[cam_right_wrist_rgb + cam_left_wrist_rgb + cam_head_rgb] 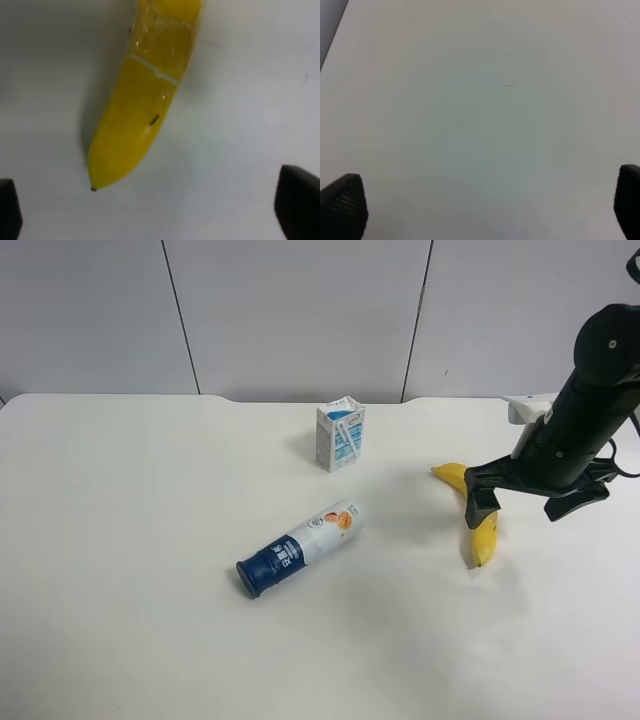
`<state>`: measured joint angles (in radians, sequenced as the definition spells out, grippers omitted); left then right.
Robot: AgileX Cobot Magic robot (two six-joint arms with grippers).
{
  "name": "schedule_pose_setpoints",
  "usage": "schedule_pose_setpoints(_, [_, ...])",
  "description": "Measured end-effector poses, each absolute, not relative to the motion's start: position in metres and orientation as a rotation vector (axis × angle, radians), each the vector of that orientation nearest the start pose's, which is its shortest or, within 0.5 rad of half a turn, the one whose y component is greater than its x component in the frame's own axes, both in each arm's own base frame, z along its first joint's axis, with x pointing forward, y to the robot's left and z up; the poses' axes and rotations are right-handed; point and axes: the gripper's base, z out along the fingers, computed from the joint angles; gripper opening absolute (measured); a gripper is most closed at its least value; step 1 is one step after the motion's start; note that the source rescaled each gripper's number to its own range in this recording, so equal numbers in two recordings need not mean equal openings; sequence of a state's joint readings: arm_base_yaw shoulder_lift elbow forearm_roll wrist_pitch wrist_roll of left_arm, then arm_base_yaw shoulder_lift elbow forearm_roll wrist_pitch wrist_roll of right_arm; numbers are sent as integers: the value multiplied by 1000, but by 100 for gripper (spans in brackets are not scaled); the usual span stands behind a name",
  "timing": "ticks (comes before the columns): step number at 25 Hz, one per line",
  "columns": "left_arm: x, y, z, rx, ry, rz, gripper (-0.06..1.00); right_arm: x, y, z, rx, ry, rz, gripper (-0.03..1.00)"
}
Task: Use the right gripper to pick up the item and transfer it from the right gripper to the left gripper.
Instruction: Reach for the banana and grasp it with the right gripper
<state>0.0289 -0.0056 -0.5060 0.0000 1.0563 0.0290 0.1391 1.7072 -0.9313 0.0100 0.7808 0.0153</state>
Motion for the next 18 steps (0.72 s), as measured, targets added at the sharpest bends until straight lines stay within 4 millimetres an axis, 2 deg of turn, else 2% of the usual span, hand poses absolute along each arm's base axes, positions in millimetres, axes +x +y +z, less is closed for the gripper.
schedule_pose_setpoints(11, [-6,0,279,0,2028,37,100,301,43,125,-180,3091,16,100])
schedule_pose_setpoints(18, [-6,0,279,0,2028,37,100,305,43,121,-177,3056,19,100])
